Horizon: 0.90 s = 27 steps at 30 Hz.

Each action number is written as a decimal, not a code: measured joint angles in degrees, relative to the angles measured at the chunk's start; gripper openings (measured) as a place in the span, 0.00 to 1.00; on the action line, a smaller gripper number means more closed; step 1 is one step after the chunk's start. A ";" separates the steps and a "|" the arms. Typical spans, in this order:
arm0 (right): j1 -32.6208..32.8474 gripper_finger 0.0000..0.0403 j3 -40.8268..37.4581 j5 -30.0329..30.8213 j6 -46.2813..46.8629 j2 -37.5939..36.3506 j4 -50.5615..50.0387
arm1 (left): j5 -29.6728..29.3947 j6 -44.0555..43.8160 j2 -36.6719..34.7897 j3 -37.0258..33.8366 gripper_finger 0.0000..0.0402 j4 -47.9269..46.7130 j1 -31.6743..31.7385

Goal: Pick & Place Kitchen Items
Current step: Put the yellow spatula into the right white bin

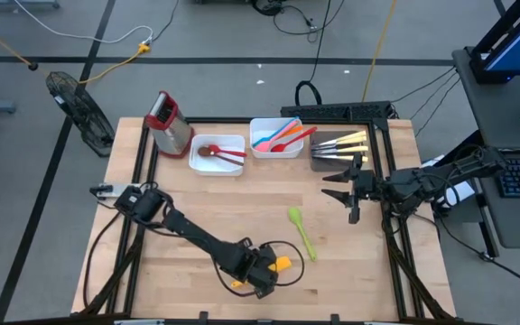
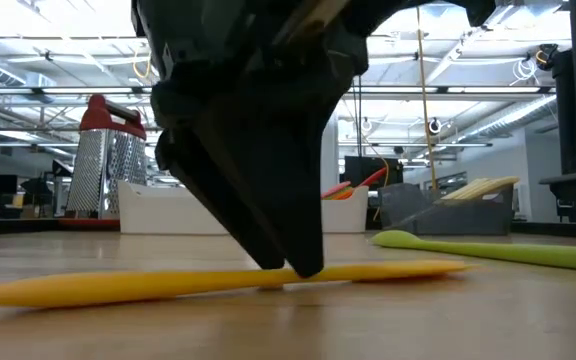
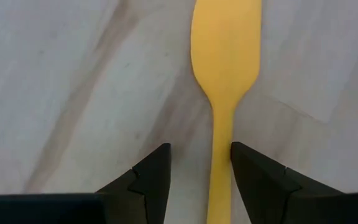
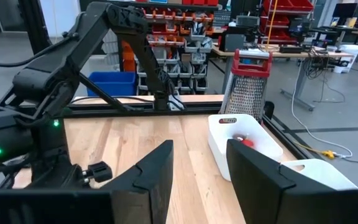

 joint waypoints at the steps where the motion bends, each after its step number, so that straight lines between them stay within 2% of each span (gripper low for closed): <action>1: 0.00 0.35 0.00 0.00 0.00 0.00 -0.12 | -0.14 0.00 0.00 0.00 0.43 -0.55 0.15; 9: 0.00 0.35 0.00 0.00 0.00 0.00 -0.12 | -1.15 2.86 1.75 0.35 0.43 -2.48 0.05; 19: 0.00 0.35 0.00 0.07 0.00 0.02 -0.13 | -5.74 -3.94 2.04 0.27 0.43 -10.11 1.92; 25: 0.00 0.35 0.00 0.07 0.00 0.04 -0.12 | -10.43 -12.80 2.12 0.18 0.43 -17.27 4.78; 27: 0.00 0.35 0.00 0.09 0.00 0.03 -0.12 | -10.80 -13.13 2.12 0.07 0.43 -18.17 5.70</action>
